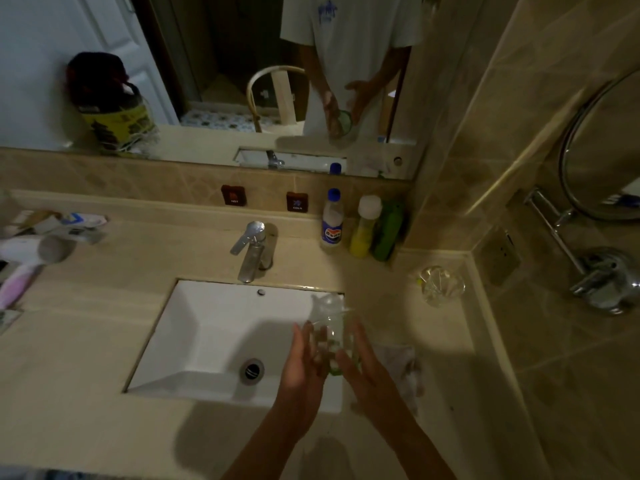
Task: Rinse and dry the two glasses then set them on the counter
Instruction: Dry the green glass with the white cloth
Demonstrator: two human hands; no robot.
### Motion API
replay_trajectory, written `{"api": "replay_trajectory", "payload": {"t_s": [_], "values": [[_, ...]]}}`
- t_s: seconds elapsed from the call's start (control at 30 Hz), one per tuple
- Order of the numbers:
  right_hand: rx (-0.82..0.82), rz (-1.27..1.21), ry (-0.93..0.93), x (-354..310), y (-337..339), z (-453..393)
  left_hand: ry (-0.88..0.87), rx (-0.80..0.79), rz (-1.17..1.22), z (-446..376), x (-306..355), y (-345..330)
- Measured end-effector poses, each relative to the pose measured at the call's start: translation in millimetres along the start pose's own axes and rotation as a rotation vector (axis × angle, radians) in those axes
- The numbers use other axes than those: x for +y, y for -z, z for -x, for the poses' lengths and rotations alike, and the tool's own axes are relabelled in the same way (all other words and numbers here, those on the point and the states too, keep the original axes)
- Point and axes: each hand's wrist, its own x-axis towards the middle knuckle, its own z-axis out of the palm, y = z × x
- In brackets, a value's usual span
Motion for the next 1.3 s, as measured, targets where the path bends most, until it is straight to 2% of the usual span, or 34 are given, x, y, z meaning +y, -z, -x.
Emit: {"api": "replay_trajectory", "payload": {"t_s": [0.07, 0.17, 0.33, 0.47, 0.53, 0.67, 0.77, 0.93, 1.07, 1.17, 1.3], "values": [[-0.004, -0.003, 0.011, 0, 7, -5, -0.03, -0.009, -0.018, 5, -4, 1], [0.033, -0.071, 0.023, 5, 15, -14, -0.073, -0.104, -0.061, 10, -10, 4], [0.135, -0.312, -0.039, 22, 25, -21, -0.065, -0.196, -0.089, 23, -18, 2], [0.184, -0.405, -0.118, 35, 27, -26, -0.043, -0.131, -0.112, 15, -14, 13], [0.222, -0.408, -0.161, 46, 32, -28, -0.091, -0.023, -0.28, -1, -20, 28], [0.231, -0.334, -0.198, 59, 43, -29, -0.227, 0.142, -0.779, -40, -43, 73], [0.223, -0.218, -0.208, 71, 54, -40, -0.35, 0.15, -1.241, -67, -65, 113], [0.302, -0.109, -0.258, 100, 67, -58, -0.393, 0.155, -1.86, -89, -93, 172], [0.367, -0.121, -0.265, 107, 71, -80, -0.531, 0.128, -2.045, -89, -91, 168], [0.405, -0.069, -0.262, 104, 77, -100, -0.475, 0.196, -1.992, -90, -88, 159], [0.477, 0.069, -0.152, 102, 82, -130, -0.421, 0.127, -2.067, -94, -99, 175]]}}
